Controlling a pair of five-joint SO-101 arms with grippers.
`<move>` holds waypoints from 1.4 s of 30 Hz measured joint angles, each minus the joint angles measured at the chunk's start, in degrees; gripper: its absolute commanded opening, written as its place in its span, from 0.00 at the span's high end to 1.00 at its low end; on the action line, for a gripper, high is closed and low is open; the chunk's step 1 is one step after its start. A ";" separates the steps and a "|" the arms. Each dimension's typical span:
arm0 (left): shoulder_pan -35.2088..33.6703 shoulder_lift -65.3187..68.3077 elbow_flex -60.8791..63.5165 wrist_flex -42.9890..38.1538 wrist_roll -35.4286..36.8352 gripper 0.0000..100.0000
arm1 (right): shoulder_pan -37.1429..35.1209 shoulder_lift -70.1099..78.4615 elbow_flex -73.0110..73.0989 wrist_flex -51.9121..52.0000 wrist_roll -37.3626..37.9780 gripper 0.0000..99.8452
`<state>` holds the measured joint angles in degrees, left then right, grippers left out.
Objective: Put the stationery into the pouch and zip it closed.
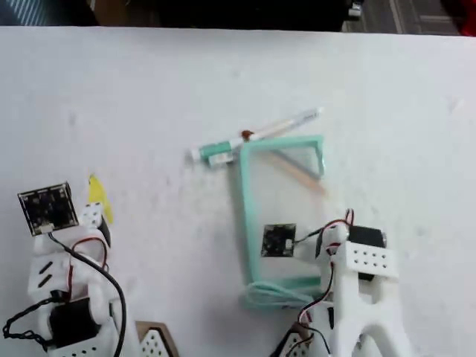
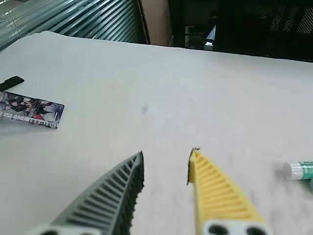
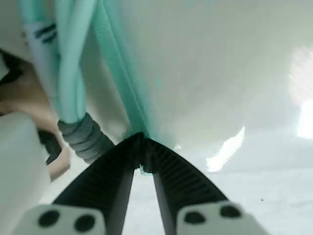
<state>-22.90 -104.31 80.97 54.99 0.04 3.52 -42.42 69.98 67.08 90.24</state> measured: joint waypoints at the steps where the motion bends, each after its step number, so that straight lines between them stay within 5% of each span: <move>1: 0.00 0.00 0.00 0.00 0.00 0.83 | -1.93 0.00 0.00 -0.35 -1.49 0.98; 16: 0.00 0.00 0.00 0.00 0.00 0.83 | -29.19 0.09 -4.40 -3.25 -21.80 0.98; 23: 0.00 0.00 0.00 0.00 0.00 0.83 | -35.25 0.09 -16.09 12.40 -24.18 0.81; 30: 0.00 0.00 0.00 0.00 0.00 0.83 | -49.23 0.09 -18.99 28.40 -24.09 0.82; 42: 0.00 0.00 0.00 0.00 0.00 0.83 | -52.48 0.09 -9.67 20.57 -26.29 0.77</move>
<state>-22.90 -104.31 80.97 54.99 0.04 -48.97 -42.33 60.31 87.65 63.96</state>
